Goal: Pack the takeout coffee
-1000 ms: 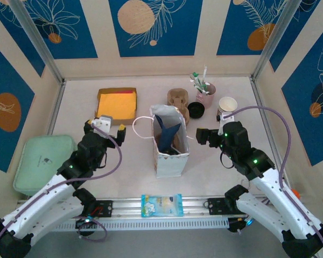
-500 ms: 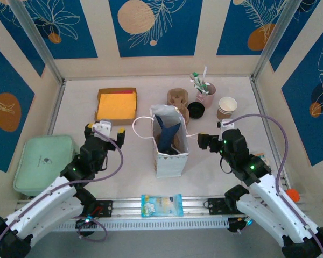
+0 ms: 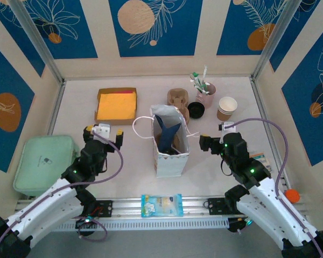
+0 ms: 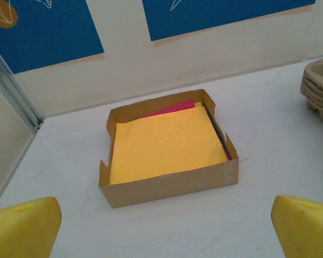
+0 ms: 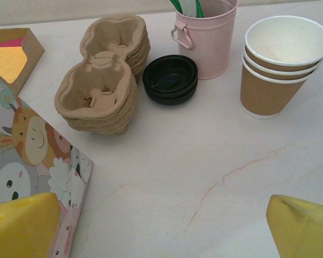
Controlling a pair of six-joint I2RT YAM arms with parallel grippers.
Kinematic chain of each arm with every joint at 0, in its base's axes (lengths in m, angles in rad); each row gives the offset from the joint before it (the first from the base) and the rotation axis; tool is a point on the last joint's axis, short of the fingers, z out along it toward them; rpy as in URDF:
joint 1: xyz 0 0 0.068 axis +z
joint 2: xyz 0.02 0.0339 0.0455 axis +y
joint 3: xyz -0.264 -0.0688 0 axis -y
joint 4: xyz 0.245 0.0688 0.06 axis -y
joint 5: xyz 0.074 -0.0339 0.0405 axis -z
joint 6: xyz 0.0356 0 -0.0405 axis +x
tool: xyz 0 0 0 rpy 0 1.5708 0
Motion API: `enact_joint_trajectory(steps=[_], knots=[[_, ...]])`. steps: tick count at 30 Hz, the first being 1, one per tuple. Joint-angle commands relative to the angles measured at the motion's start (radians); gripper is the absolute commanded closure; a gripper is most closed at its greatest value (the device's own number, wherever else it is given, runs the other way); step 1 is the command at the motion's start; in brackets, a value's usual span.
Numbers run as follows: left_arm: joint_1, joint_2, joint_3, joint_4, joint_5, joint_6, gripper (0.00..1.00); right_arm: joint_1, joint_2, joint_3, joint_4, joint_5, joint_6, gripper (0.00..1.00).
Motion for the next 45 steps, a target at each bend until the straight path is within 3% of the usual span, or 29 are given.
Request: enact_joint_trajectory(steps=[1, 12, 31, 37, 45], knots=[[0.007, -0.016, -0.017, 0.044, -0.035, 0.022, 0.0, -0.006, -0.019, -0.018, 0.028, 0.027, 0.009, 0.01], [0.006, -0.039, -0.083, 0.143, -0.059, 0.056, 0.0, -0.01, -0.052, -0.075, 0.074, 0.049, 0.014, 0.01], [0.007, -0.122, -0.165, 0.167, -0.182, 0.088, 0.0, -0.01, -0.074, -0.113, 0.051, 0.113, 0.035, 0.01], [0.006, -0.145, -0.183, 0.166, -0.202, 0.094, 0.0, -0.01, -0.131, -0.144, 0.045, 0.146, 0.04, 0.01], [0.006, -0.188, -0.212, 0.166, -0.231, 0.1, 0.0, -0.007, -0.27, -0.226, 0.053, 0.146, -0.065, 0.01]])
